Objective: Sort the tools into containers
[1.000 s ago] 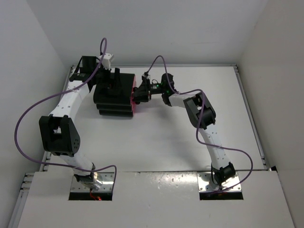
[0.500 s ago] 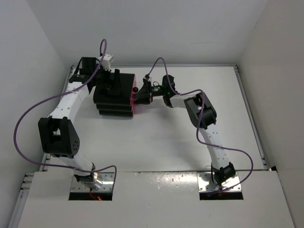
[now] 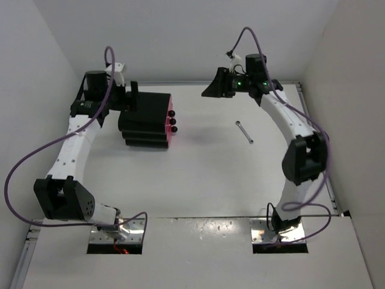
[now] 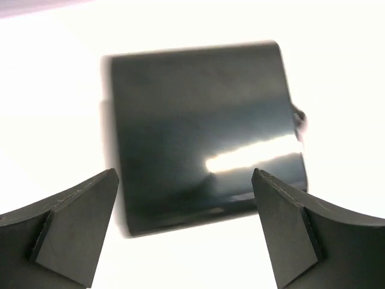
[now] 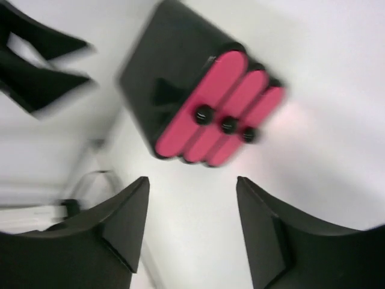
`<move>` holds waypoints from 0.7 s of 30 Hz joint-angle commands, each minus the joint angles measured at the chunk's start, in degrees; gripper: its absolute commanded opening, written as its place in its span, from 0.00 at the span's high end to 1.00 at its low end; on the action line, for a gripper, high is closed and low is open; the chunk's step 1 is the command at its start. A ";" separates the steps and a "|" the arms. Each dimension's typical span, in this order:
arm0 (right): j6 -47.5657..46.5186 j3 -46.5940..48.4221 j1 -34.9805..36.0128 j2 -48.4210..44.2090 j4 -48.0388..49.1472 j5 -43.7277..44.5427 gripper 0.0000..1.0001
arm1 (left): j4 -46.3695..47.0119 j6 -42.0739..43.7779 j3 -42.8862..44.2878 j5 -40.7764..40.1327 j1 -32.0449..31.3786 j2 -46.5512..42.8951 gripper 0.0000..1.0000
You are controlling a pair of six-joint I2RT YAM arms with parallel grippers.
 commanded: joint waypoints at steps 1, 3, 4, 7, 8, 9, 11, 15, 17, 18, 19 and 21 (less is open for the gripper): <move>-23.89 -6.67 2.94 -9.53 -13.76 21.00 0.28 | 0.67 -3.74 5.54 -14.22 3.42 -0.54 0.00; -24.78 -14.38 1.37 -16.10 -8.33 20.40 0.15 | -1.00 -3.04 6.17 -16.46 5.09 2.71 0.00; -24.78 -16.08 0.58 -17.54 -7.25 21.27 0.06 | -1.01 -2.43 6.17 -17.08 6.15 3.60 0.00; -28.46 -15.93 -0.84 -18.43 -11.95 22.33 0.03 | -1.01 -1.03 6.17 -17.70 9.75 7.71 0.00; -29.95 -14.96 -1.80 -17.30 -13.64 22.33 0.01 | -1.01 0.55 6.87 -17.09 10.46 9.13 0.00; -31.71 -13.65 -3.20 -16.59 -14.88 21.72 0.01 | -1.01 1.43 6.87 -16.39 10.98 10.62 0.00; -34.87 -13.11 -5.14 -15.36 -18.31 19.00 0.04 | -1.01 5.63 7.66 -12.10 11.87 14.74 0.00; -38.66 -15.30 -6.46 -14.83 -18.32 21.97 0.11 | 0.66 10.31 7.14 -8.83 13.01 19.07 0.00; -39.55 -17.49 -8.39 -14.22 -16.92 23.29 0.11 | 0.66 12.59 6.62 -6.03 13.01 21.09 0.00; -41.38 -18.29 -9.79 -14.21 -16.91 23.30 0.11 | 0.66 13.56 6.09 -4.88 13.01 22.75 0.00; -42.26 -19.60 -10.33 -13.69 -16.04 23.30 0.11 | 0.66 14.27 6.08 -4.08 12.49 23.37 0.00; -43.76 -20.14 -11.47 -11.95 -15.24 23.30 0.11 | 0.66 16.55 3.98 -1.02 11.96 24.16 0.00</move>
